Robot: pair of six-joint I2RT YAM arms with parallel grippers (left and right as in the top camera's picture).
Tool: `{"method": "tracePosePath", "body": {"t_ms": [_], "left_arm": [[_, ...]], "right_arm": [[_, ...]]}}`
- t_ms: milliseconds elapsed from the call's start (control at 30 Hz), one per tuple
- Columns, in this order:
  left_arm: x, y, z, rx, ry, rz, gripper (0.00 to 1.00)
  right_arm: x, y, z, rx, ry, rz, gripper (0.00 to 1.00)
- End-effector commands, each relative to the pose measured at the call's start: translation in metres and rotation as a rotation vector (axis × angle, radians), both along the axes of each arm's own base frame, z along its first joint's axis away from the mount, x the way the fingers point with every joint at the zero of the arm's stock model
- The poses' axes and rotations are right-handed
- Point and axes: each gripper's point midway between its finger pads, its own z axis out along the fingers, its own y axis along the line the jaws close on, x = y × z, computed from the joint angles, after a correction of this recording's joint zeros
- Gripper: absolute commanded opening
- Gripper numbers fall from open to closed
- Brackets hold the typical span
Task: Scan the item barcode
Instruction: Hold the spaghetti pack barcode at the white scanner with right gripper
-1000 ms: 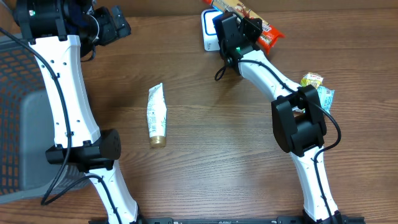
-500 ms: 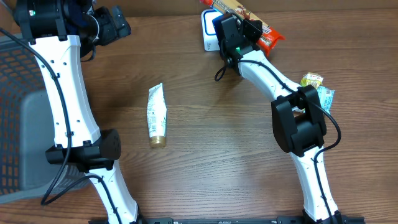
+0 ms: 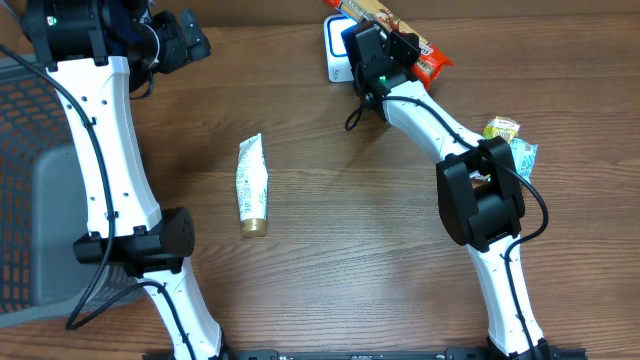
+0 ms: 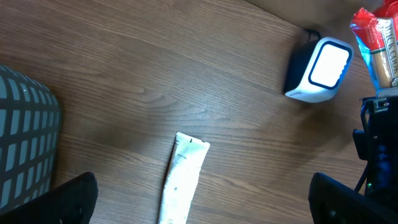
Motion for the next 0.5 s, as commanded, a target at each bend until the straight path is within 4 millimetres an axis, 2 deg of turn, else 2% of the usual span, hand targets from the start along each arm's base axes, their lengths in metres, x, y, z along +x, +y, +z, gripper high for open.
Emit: {"method": "tracePosePath", "body": {"t_ms": [0, 300, 400, 467], "left_arm": [[-0.005, -0.003, 0.011, 0.017, -0.027, -0.020, 1.00], [-0.005, -0.003, 0.011, 0.017, -0.027, -0.020, 1.00], [-0.005, -0.003, 0.011, 0.018, -0.027, -0.020, 1.00], [-0.005, -0.003, 0.011, 0.018, -0.027, -0.020, 0.99]], "right_arm": [[0.005, 0.001, 0.056, 0.089, -0.159, -0.045, 0.04], [0.006, 0.003, 0.057, 0.086, -0.158, -0.038, 0.04], [0.003, 0.010, 0.066, 0.094, -0.170, -0.025, 0.04], [-0.001, 0.017, 0.080, 0.107, -0.190, -0.012, 0.04]]}}
